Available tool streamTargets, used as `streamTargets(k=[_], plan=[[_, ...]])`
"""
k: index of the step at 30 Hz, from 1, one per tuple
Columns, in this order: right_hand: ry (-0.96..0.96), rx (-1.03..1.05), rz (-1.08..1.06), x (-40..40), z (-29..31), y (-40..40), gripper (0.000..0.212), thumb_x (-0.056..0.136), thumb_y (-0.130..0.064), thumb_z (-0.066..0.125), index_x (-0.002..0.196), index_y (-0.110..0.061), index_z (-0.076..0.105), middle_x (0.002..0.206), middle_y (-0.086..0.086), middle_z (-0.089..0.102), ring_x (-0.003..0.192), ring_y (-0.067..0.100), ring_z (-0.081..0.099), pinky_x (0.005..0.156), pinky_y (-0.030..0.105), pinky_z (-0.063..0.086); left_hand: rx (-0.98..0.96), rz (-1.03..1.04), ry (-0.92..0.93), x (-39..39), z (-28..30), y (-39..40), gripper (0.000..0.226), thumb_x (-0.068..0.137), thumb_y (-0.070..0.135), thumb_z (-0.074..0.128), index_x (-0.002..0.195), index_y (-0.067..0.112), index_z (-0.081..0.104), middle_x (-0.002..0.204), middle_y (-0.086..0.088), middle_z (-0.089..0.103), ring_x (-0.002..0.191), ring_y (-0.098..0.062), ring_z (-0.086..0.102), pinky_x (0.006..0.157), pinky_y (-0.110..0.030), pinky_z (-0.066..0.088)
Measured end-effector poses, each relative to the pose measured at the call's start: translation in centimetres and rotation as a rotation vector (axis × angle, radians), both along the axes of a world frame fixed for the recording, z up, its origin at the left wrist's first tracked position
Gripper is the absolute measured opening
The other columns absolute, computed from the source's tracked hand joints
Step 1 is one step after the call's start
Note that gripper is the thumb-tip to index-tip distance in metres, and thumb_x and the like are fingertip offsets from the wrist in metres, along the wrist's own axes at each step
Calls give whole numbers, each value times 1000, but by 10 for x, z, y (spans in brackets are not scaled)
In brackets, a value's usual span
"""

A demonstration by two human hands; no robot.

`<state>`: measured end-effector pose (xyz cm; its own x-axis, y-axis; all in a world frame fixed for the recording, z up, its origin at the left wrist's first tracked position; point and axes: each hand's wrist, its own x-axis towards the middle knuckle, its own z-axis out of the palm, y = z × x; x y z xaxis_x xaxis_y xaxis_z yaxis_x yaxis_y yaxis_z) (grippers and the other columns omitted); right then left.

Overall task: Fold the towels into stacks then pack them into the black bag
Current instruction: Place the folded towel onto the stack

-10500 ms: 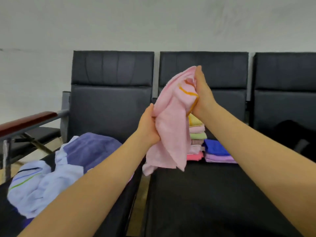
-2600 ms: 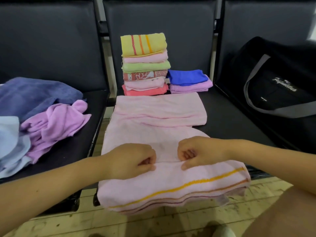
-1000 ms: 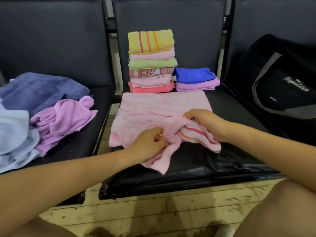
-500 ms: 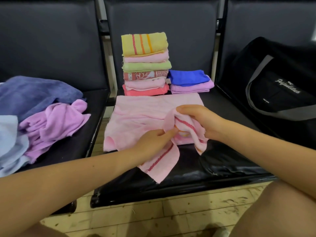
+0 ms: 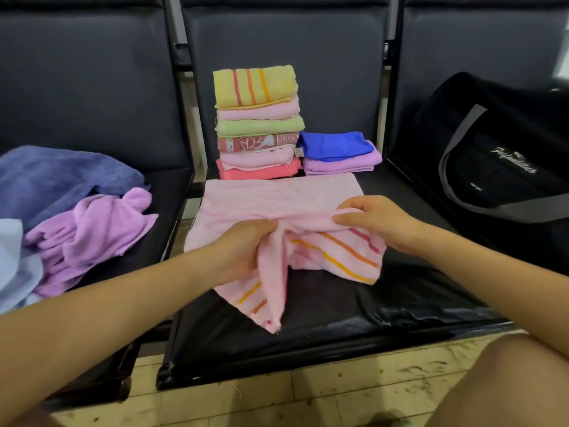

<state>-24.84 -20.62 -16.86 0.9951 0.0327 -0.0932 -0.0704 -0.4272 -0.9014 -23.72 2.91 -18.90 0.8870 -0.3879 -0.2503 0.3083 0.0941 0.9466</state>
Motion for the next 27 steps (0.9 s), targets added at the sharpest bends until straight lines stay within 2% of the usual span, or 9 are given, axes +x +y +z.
streamTargets(k=[2,5,6,9,13,17,19,22,27], plan=[[19,-104,-33,4,-7,-9,13,86,-24,70,89,-12,74,84,-2,71,73,12,66,65,18,52,145,-35,-100,3,3,9,17,98,17,50,89,14,64,83,0,70,78,-12,64,76,-23,52],[23,-224,-81,15,-14,-19,27,89,-25,67,84,1,71,73,3,64,57,7,58,49,13,44,888,-353,-451,17,2,25,40,90,52,54,68,18,55,65,6,55,61,-8,49,64,-21,39],[-2,-297,-93,20,-15,-20,27,90,-26,65,84,-1,71,73,1,63,59,7,57,51,14,43,990,-390,-489,22,1,29,45,87,56,55,65,18,53,61,6,51,58,-8,45,61,-21,37],[-152,-474,-219,36,-18,-21,21,94,-30,58,85,-13,68,79,-4,61,73,12,55,65,25,41,1034,-291,-579,40,10,37,47,88,53,56,67,11,52,64,-1,48,61,-12,43,59,-24,34],[-239,-286,-403,51,-26,-19,24,96,-24,53,83,-6,62,82,6,58,80,21,53,70,31,39,1116,-20,-764,64,9,56,43,95,38,52,61,14,45,63,0,47,61,-16,44,54,-26,28],[-100,-547,-88,54,-46,-9,15,98,-23,46,89,-16,56,92,3,58,86,20,51,72,28,35,1316,-31,-901,68,-20,73,35,96,36,48,74,11,55,77,-1,54,77,-23,51,65,-33,36],[-52,-726,81,52,-57,-9,15,99,-21,43,94,-17,56,100,3,60,87,18,48,72,26,33,1323,-39,-963,65,-25,69,36,96,39,44,72,13,51,76,-1,53,74,-21,50,66,-33,39],[-65,-786,88,47,-56,-16,21,100,-25,41,92,-12,56,100,2,62,87,20,51,72,28,35,1247,-45,-902,59,-20,54,39,99,34,43,65,16,41,62,0,47,60,-17,45,54,-28,29],[50,-831,145,36,-57,-29,34,100,-28,41,68,-15,44,78,0,53,75,16,47,67,31,37,1351,-120,-974,43,-23,45,34,99,36,40,72,17,46,64,4,47,66,-19,50,57,-30,29]])
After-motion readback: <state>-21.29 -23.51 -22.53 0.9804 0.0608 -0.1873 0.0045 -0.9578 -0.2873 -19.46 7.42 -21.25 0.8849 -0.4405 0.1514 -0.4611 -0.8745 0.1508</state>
